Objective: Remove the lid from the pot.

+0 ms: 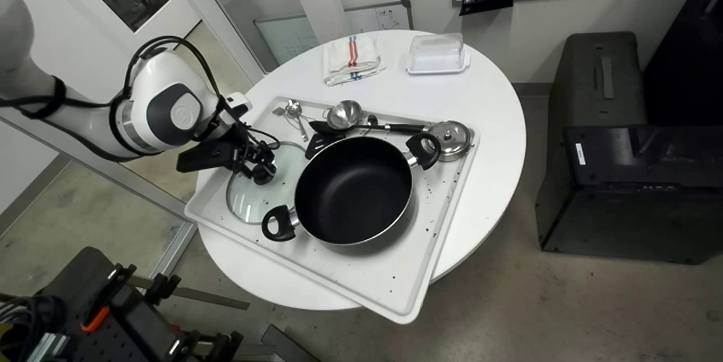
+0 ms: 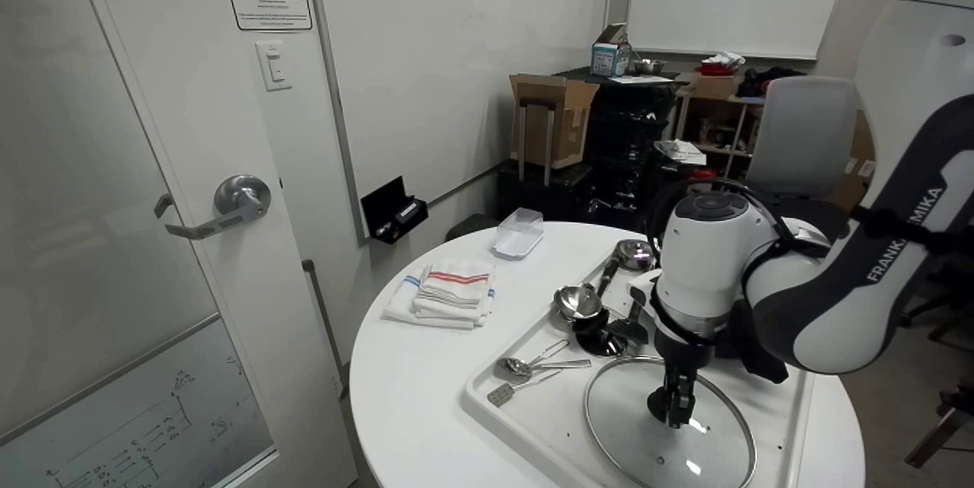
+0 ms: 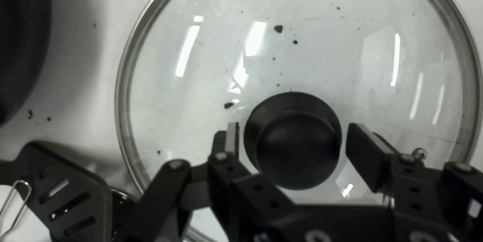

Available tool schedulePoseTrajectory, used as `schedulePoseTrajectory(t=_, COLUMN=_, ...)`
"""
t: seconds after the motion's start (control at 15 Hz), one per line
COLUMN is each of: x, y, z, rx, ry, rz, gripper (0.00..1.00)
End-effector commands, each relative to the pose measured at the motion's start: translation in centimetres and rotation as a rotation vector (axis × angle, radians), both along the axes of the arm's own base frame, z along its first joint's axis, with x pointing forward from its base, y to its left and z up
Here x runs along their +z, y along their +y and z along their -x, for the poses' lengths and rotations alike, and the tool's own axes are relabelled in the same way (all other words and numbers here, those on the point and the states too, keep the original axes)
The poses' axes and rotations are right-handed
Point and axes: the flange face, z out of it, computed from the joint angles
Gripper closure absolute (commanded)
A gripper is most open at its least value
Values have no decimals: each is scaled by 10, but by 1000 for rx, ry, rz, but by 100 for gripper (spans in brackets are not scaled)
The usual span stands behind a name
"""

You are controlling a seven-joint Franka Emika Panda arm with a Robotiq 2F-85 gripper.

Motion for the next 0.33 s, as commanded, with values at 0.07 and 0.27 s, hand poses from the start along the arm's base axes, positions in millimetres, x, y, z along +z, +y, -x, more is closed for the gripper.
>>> schedulePoseTrajectory(t=0.07, x=1, y=-1, z=4, rx=35, ry=-17, rz=-24, gripper=0)
schedulePoseTrajectory(t=0.27, x=8, y=2, z=11, rx=56, ry=-25, rz=-38, gripper=0)
